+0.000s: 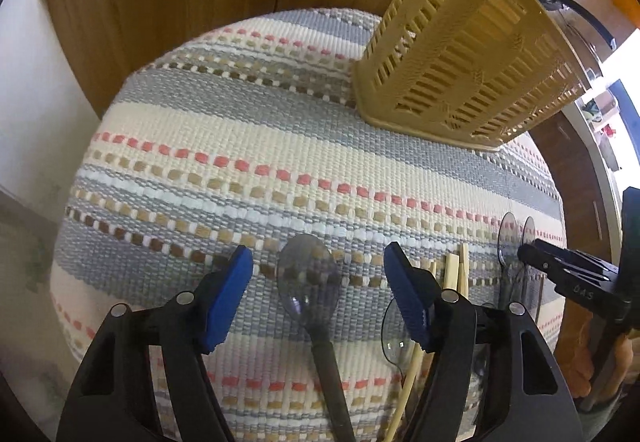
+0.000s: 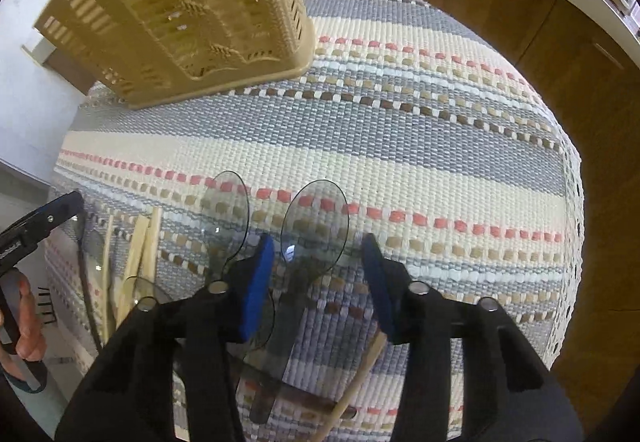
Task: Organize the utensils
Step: 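Lower the left gripper onto a clear spoon while the right gripper grasps another clear spoon, then lift both clear spoons over the yellow caddy and open both grippers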
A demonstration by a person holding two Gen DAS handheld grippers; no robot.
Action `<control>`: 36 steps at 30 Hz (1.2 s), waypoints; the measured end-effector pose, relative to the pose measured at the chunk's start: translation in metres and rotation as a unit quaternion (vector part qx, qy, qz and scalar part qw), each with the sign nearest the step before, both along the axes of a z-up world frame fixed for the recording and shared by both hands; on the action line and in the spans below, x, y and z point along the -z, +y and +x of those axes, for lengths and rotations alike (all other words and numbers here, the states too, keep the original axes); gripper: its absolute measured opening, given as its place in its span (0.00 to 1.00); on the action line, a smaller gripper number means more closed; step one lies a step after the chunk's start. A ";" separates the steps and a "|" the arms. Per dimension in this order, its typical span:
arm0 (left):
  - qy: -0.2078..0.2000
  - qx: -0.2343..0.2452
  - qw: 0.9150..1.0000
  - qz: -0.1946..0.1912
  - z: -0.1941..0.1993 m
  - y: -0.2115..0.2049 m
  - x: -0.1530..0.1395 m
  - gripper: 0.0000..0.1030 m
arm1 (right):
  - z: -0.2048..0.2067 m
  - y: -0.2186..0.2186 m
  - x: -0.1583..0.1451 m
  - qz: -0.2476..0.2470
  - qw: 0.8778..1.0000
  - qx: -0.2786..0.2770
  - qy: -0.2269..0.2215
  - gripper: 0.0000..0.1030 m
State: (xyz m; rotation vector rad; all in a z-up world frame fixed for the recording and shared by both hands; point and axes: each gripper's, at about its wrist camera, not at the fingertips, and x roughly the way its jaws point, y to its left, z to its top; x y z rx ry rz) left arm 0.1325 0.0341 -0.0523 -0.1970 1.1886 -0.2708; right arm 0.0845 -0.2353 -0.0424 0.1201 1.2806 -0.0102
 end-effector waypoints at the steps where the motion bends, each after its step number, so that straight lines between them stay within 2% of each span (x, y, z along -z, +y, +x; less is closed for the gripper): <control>1: -0.001 0.001 1.000 0.005 0.000 -0.003 0.000 0.64 | 0.001 0.001 0.001 -0.004 1.000 -0.002 0.001 0.36; 5: -0.007 0.007 0.999 0.039 0.003 -0.017 0.000 0.57 | 0.003 0.011 0.002 -0.030 0.999 -0.012 -0.003 0.32; 8: -0.017 0.018 0.996 0.089 0.000 -0.031 0.001 0.53 | 0.005 0.022 0.002 -0.042 0.999 -0.022 -0.008 0.31; 10: -0.026 0.020 0.992 0.122 -0.003 -0.038 0.001 0.45 | 0.004 0.030 0.006 -0.050 0.998 -0.027 -0.015 0.30; 11: -0.032 0.019 0.990 0.134 -0.004 -0.041 0.000 0.32 | 0.003 0.031 0.006 -0.053 0.998 -0.027 -0.019 0.30; 12: -0.036 0.020 0.989 0.139 -0.006 -0.043 0.000 0.29 | 0.002 0.031 0.004 -0.054 0.998 -0.027 -0.023 0.30; 15: -0.048 0.025 0.990 0.127 -0.012 -0.043 -0.003 0.29 | -0.004 0.035 -0.005 -0.055 0.997 -0.030 -0.044 0.30; 18: -0.095 0.029 0.990 0.103 -0.026 -0.041 -0.018 0.29 | -0.011 0.038 -0.023 -0.057 0.994 -0.037 -0.084 0.30; 21: -0.151 0.034 0.985 0.083 -0.042 -0.041 -0.043 0.29 | -0.027 0.036 -0.041 -0.066 0.988 -0.043 -0.133 0.30; 25: -0.236 0.044 0.969 0.057 -0.066 -0.041 -0.082 0.29 | -0.055 0.030 -0.074 -0.059 0.974 -0.039 -0.217 0.30; 26: -0.261 0.045 0.963 0.049 -0.073 -0.042 -0.095 0.29 | -0.058 0.028 -0.083 -0.058 0.971 -0.038 -0.230 0.30; 29: -0.293 0.036 0.954 0.052 -0.080 -0.048 -0.119 0.29 | -0.076 0.029 -0.107 -0.059 0.954 -0.038 -0.291 0.30; 32: -0.317 0.031 0.948 0.027 -0.076 -0.042 -0.137 0.29 | -0.094 0.031 -0.136 -0.060 0.933 -0.035 -0.353 0.30; 36: -0.357 0.023 0.934 0.013 -0.073 -0.044 -0.174 0.29 | -0.091 0.031 -0.171 -0.057 0.916 -0.030 -0.396 0.30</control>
